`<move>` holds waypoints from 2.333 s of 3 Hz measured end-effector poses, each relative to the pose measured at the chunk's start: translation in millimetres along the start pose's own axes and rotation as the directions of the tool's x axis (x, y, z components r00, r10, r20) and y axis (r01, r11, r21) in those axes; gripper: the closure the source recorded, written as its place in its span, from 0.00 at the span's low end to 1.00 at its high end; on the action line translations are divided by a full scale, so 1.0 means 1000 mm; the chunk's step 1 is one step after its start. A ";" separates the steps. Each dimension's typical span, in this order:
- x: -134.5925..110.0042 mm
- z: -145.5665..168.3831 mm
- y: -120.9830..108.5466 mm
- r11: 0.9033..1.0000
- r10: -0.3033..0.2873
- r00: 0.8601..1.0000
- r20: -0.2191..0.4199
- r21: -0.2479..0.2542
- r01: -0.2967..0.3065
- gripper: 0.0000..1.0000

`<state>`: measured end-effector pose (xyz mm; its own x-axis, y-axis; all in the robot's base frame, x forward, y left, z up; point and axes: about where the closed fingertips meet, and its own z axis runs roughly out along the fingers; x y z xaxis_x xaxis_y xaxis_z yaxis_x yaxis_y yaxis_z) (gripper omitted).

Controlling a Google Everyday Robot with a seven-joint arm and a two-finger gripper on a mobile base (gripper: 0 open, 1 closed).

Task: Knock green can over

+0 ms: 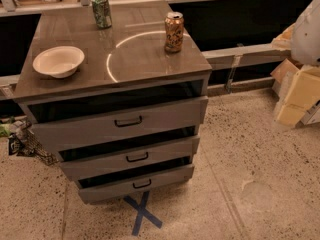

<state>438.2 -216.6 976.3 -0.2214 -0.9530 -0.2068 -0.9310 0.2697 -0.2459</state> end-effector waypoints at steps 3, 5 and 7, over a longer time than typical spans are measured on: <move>-0.008 0.017 -0.041 0.980 0.184 0.969 0.162 0.043 -0.194 0.00; -0.061 0.028 -0.153 0.931 0.258 0.812 0.524 0.091 -0.354 0.00; -0.120 0.034 -0.206 0.936 0.219 0.720 0.659 0.065 -0.345 0.00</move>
Offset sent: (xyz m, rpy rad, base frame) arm 0.0267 0.0079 -0.0092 0.1218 -0.0137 -0.0643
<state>665.9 -153.4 1019.4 -0.1718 -0.5358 -0.8267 -0.7766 0.5899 -0.2210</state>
